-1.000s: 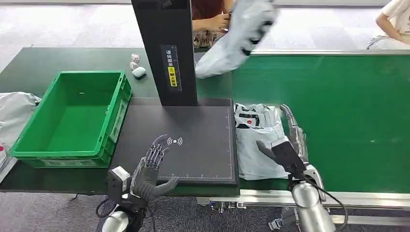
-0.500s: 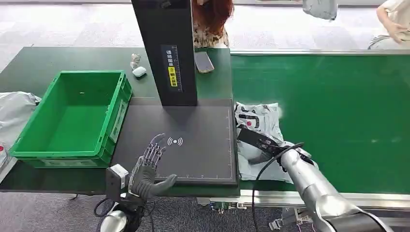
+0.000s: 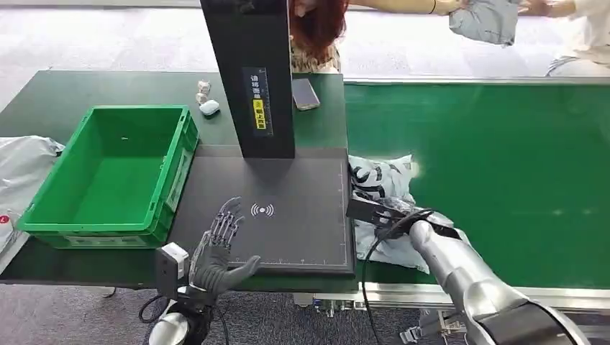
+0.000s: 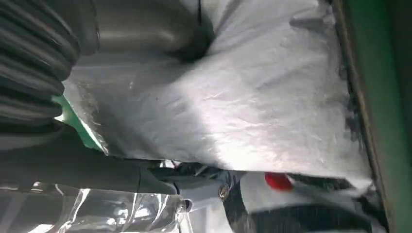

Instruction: Moved the parcel from conveyor to table for the left to box.

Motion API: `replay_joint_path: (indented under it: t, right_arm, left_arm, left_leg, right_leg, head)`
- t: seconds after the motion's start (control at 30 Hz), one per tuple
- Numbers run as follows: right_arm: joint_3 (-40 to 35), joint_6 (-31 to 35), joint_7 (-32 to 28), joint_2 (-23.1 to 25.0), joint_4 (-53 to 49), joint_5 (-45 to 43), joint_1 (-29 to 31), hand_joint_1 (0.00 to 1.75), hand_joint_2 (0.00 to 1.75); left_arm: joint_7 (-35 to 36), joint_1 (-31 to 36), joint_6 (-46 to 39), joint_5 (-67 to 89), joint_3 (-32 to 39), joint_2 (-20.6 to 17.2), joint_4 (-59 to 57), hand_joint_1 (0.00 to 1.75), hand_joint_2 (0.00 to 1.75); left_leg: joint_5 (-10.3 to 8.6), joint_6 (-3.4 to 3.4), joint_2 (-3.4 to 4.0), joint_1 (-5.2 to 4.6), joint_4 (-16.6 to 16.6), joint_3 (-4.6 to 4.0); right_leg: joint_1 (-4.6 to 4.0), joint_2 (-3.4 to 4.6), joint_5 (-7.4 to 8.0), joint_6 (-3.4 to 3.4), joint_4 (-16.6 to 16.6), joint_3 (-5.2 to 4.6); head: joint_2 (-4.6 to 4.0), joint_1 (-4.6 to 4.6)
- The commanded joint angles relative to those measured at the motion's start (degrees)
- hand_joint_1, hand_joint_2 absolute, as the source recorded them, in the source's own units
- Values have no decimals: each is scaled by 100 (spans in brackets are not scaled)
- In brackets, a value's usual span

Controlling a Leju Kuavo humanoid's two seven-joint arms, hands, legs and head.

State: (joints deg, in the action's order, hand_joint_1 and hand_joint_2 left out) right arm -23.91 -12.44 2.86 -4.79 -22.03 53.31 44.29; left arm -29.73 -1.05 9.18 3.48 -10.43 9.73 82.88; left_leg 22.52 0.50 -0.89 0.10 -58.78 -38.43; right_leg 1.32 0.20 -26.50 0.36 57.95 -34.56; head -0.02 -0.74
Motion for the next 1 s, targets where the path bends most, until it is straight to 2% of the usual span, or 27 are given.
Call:
replay_joint_path:
  t: [0.03,0.1,0.13,0.17,0.23,0.3,0.33,0.5,0.53,0.6,0.7,0.83,0.87,1.0]
  right_arm:
    - [-367,164,86,-127,290,48,-452,175,175]
    - [-353,204,82,-122,264,38,-458,175,175]
    - [-201,523,109,-99,194,-81,-490,175,175]
    - [-202,523,108,-86,189,-81,-482,175,175]
    - [272,1563,86,1,-92,-417,-539,175,175]
    - [442,1751,51,17,-256,-552,-542,175,175]
    - [678,2198,-47,11,-504,-721,-628,175,175]
    - [1286,2850,-415,-104,-1749,-1114,-1055,175,175]
    - [1473,3179,-638,-83,-2090,-1247,-1180,175,175]
    - [1605,3343,-831,-104,-2602,-1351,-1356,175,175]
    - [1890,3617,-1492,15,-3470,-1839,-1692,175,175]
    - [1889,3769,-1662,54,-3779,-1883,-1770,175,175]
    - [1920,4019,-2019,102,-3966,-2049,-1819,175,175]
    - [1757,4181,-2382,206,-4580,-2161,-1894,175,175]
  left_arm:
    - [63,113,-24,-16,-63,-109,-353,0,175]
    - [64,106,-29,-19,-71,-115,-336,0,175]
    - [72,72,-75,-32,-51,-112,-297,0,175]
    - [72,66,-74,-32,-50,-117,-298,0,175]
    - [87,-76,-141,-44,14,-141,-86,0,175]
    - [97,-133,-146,-51,48,-161,20,0,175]
    - [97,-182,-146,-53,68,-176,110,0,175]
    - [102,-177,-144,-59,97,-180,200,0,175]
    - [107,-165,-149,-61,84,-184,198,0,175]
    - [108,-146,-166,-68,65,-192,171,0,175]
    - [71,-148,-218,-88,30,-214,131,0,175]
    - [30,-135,-253,-92,5,-193,86,0,175]
    - [11,-119,-260,-98,-17,-192,68,0,175]
    - [-19,-94,-277,-94,-48,-168,45,0,175]
  left_leg:
    - [-4,-3,-16,6,9,14]
    - [-6,-4,-22,6,13,16]
    - [-4,-3,-19,6,9,14]
    - [-7,-5,-22,7,16,19]
    - [-4,-3,-14,5,9,13]
    - [-3,-3,-12,4,7,9]
    - [-4,1,-16,2,3,4]
    - [-14,5,-23,1,14,-9]
    - [-11,10,-35,-2,2,-24]
    - [-12,11,-36,-1,0,-37]
    - [-11,12,-34,-2,0,-46]
    - [-7,10,-28,-4,1,-44]
    - [-4,6,-20,-3,4,-36]
    - [-1,1,-16,-2,1,-43]
  right_leg:
    - [-7,-20,0,-4,-15,24]
    - [-8,-27,3,-4,-21,28]
    - [-7,-22,2,-2,-18,25]
    - [-8,-28,4,-4,-26,32]
    - [-6,-18,4,-1,-19,25]
    - [-5,-17,4,-1,-16,22]
    - [-3,-18,4,1,-12,18]
    - [-5,-32,9,-5,-20,19]
    - [-1,-38,4,1,-6,5]
    - [-1,-39,5,2,-4,-7]
    - [-1,-37,9,5,-4,-15]
    - [2,-32,7,4,-2,-20]
    - [0,-28,6,-1,-4,-14]
    - [-1,-23,3,-4,1,-27]
  head:
    - [0,2]
    - [0,2]
    - [0,2]
    - [0,2]
    - [0,2]
    - [0,2]
    - [0,2]
    - [0,2]
    - [0,0]
    - [0,2]
    - [0,2]
    - [0,0]
    - [0,0]
    - [0,2]
